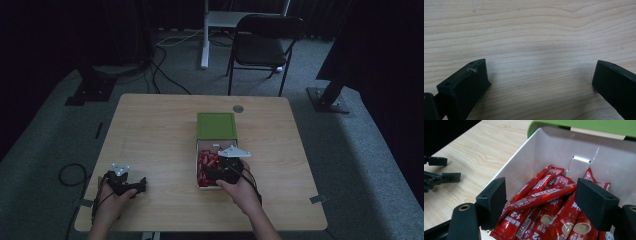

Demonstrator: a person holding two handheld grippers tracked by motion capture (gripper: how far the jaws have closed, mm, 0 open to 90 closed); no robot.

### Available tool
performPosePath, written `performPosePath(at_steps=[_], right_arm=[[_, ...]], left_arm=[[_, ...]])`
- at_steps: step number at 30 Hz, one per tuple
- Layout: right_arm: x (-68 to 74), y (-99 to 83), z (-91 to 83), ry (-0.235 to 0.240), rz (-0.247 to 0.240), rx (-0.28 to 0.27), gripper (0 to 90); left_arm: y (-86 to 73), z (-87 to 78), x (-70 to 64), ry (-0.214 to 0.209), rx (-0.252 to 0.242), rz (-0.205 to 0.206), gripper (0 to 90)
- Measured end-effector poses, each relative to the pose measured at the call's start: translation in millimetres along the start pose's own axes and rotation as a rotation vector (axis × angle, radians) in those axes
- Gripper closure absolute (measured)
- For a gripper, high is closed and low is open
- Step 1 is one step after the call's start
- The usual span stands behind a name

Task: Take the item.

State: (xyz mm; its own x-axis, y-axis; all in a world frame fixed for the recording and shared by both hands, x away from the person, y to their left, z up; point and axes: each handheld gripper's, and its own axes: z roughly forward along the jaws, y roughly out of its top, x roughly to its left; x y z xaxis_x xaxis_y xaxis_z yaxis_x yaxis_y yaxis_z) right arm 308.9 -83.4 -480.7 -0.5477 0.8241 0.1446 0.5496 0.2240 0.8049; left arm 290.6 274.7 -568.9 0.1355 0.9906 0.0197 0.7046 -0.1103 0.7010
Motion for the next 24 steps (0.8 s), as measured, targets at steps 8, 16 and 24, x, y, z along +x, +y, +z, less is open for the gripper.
performPosePath(at_steps=[8,16,24], right_arm=[[0.0,-2.7,5.0,-0.004,-0.007,0.026,34.8],[-0.7,-5.6,13.1,0.06,0.068,0.068,38.5],[-2.8,-5.6,18.6,0.075,0.149,0.087,46.8]], left_arm=[[0.0,0.0,0.0,0.0,0.0,0.0,1.0],[0.0,0.0,0.0,0.0,0.0,0.0,1.0],[0.0,0.0,0.0,0.0,0.0,0.0,1.0]])
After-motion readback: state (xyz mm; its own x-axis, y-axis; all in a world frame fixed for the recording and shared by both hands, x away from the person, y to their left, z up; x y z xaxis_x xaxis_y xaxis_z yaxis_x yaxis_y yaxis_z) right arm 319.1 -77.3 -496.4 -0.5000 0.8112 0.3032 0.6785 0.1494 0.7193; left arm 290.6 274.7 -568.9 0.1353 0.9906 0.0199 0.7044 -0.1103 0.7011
